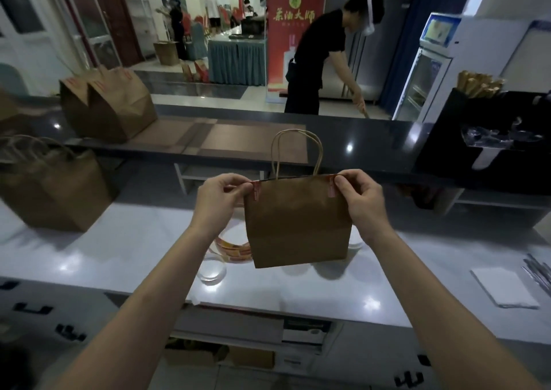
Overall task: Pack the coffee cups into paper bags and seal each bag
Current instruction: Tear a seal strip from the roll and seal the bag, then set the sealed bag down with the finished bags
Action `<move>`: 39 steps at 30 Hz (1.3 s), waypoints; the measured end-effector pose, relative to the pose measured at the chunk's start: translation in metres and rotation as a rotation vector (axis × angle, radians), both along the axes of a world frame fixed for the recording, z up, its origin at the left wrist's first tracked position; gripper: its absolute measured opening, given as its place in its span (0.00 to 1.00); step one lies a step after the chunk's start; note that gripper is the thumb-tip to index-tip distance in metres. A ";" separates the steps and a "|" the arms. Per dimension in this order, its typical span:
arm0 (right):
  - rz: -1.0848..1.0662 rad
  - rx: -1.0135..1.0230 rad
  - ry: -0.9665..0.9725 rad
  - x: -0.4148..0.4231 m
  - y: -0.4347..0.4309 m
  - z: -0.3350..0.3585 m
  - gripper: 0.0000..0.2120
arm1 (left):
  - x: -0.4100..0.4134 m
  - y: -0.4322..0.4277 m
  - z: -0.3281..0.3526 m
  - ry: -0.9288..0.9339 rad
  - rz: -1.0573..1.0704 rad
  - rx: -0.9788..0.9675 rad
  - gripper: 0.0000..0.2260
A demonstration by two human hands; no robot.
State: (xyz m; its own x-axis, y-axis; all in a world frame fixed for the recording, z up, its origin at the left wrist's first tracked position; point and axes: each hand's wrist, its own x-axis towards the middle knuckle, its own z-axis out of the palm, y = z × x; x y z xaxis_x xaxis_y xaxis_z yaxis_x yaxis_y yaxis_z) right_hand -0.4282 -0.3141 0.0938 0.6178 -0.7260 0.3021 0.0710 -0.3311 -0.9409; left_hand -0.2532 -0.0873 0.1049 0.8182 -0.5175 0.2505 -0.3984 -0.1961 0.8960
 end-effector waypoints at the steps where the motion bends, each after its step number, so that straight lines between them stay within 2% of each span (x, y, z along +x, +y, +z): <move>1: 0.008 0.006 -0.013 0.010 0.007 0.004 0.05 | 0.006 0.009 0.005 -0.011 0.008 -0.003 0.05; 8: 0.104 0.008 -0.042 0.083 0.064 0.031 0.05 | 0.060 0.078 0.023 -0.031 0.085 -0.003 0.04; 13: 0.201 0.051 -0.014 0.127 0.088 0.046 0.06 | 0.083 0.115 0.036 -0.056 0.132 -0.067 0.08; 17: 0.274 0.122 -0.020 0.168 0.095 0.058 0.07 | 0.108 0.143 0.040 -0.005 0.132 -0.146 0.12; 23: 0.449 0.259 -0.035 0.237 0.094 0.068 0.05 | 0.158 0.160 0.025 -0.008 0.116 0.050 0.11; 27: 0.512 0.223 -0.016 0.291 0.092 0.073 0.04 | 0.200 0.161 0.017 0.008 0.120 0.121 0.12; 32: 0.549 0.200 0.023 0.354 0.079 0.076 0.05 | 0.246 0.149 0.019 0.049 0.171 0.062 0.12; 36: 0.499 0.039 0.047 0.405 0.068 0.072 0.07 | 0.277 0.137 0.025 -0.003 0.257 0.077 0.10; 39: 0.456 -0.119 0.067 0.439 0.061 0.071 0.19 | 0.301 0.134 0.022 -0.025 0.302 0.125 0.11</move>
State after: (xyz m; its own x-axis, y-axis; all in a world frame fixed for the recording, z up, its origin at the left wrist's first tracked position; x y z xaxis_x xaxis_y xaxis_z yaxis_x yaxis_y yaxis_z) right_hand 0.0110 -0.2530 0.1649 0.8864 -0.3386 0.3156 0.1751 -0.3859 -0.9058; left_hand 0.0479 0.0466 0.1272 0.9337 -0.2808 0.2221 -0.3271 -0.4166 0.8482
